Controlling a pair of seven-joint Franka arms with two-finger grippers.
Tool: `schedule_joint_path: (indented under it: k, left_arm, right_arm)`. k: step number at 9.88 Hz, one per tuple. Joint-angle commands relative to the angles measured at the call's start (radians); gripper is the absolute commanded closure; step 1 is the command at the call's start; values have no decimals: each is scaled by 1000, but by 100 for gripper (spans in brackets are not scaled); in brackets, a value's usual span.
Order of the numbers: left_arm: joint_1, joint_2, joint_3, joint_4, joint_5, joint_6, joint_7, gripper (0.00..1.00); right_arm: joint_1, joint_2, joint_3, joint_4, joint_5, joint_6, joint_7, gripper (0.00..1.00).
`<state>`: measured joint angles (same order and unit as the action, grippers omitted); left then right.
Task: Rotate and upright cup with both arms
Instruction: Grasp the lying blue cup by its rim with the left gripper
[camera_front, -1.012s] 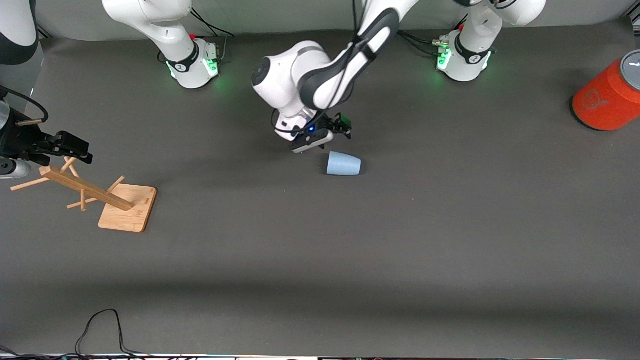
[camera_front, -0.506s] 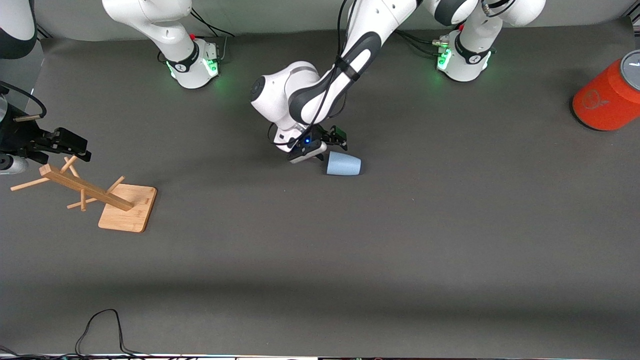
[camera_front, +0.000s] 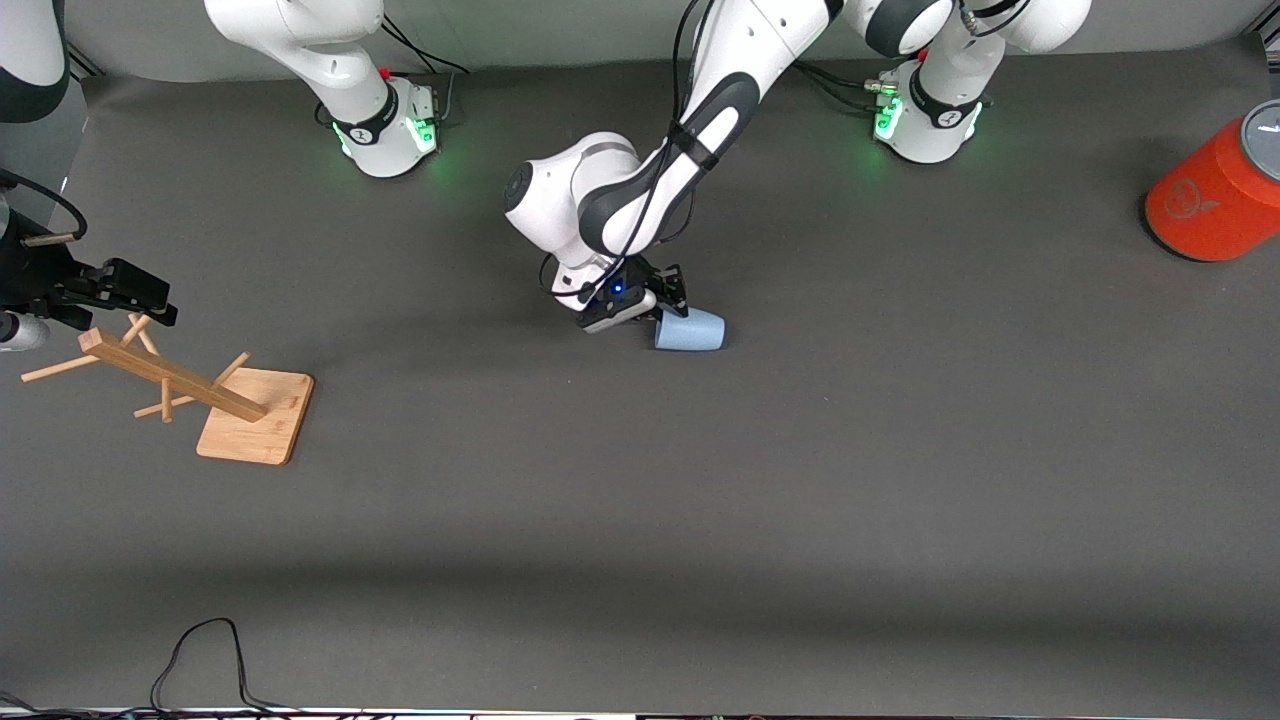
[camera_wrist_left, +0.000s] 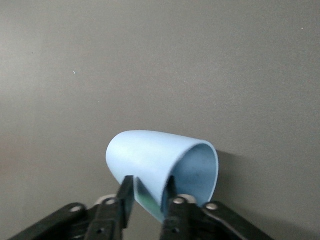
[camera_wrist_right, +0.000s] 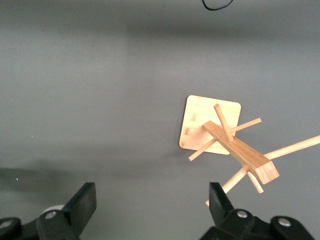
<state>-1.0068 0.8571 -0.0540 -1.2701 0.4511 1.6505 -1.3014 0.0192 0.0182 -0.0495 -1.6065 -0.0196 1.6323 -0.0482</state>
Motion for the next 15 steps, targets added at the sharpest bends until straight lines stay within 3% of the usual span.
schedule_joint_path:
  k: [1,4,6,8,10,13,15]
  left_arm:
    - [-12,19,11,38,9,-1,-16,100]
    - [31,-27,3,41,-43,-18,35,100]
    - [104,-114,3,38,-202,-21,135,100]
    - [180,-206,3,-36,-296,-35,250,100]
    - [256,-280,3,-173,-403,55,300,100]
    - [313,-461,3,-502,-609,343,409,100]
    - [310,-501,3,-599,-685,457,360,100]
  right_arm:
    - [-7,-18,7,-18,-3,17,-24,0]
    - [-8,-9,3,-15,-5,20,-27,0]
    - [-7,-11,3,-12,-5,20,-16,0]
    - [-7,-8,3,-9,-3,20,-13,0]
    - [-7,3,5,3,-3,18,-13,0]
    - [-5,5,8,5,-2,18,-12,0]
    - [-5,8,8,5,0,18,-12,0]
